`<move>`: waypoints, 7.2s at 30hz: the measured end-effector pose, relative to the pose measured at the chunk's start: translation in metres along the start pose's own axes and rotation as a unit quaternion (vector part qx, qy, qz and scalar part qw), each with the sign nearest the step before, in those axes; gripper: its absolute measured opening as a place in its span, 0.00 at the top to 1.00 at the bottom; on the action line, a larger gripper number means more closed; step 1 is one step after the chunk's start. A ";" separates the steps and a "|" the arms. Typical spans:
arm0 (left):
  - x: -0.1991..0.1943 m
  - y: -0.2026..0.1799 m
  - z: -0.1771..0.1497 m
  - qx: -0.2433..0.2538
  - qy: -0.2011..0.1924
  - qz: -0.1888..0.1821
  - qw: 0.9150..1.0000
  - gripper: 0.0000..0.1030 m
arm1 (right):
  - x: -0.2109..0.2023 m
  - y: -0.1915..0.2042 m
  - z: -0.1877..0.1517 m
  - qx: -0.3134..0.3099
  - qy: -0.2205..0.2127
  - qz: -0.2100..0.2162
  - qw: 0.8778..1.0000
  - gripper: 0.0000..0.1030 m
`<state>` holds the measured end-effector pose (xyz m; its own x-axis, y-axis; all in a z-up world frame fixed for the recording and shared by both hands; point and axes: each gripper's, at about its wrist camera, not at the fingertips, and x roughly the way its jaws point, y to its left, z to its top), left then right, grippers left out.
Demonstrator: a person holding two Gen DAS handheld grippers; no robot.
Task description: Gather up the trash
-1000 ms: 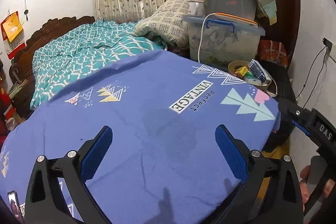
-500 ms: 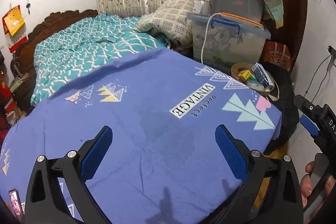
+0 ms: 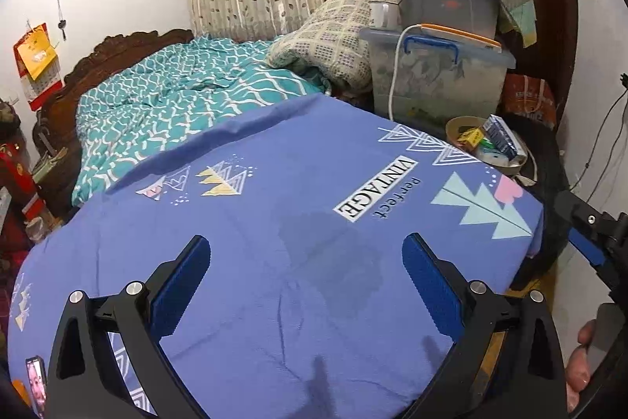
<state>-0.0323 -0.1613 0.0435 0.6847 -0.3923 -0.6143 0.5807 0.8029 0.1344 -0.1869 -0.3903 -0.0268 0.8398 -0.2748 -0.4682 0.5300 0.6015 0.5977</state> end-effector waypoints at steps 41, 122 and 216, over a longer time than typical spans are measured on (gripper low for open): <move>0.015 0.019 -0.018 -0.015 0.042 -0.010 0.999 0.08 | -0.015 0.043 -0.020 -0.069 -0.016 -0.036 0.997 0.03; -0.023 0.028 0.009 -0.011 -0.047 0.026 0.998 0.08 | -0.040 0.045 -0.020 -0.074 -0.065 -0.043 0.994 0.03; -0.004 -0.006 -0.012 0.052 -0.012 -0.010 0.999 0.08 | -0.056 0.042 -0.023 -0.078 -0.097 -0.047 0.991 0.03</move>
<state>-0.0437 -0.1593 0.0362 0.6821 -0.4193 -0.5991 0.6362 0.7441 0.2036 -0.2145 -0.3320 0.0098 0.8021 -0.4651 -0.3745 0.5954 0.6702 0.4430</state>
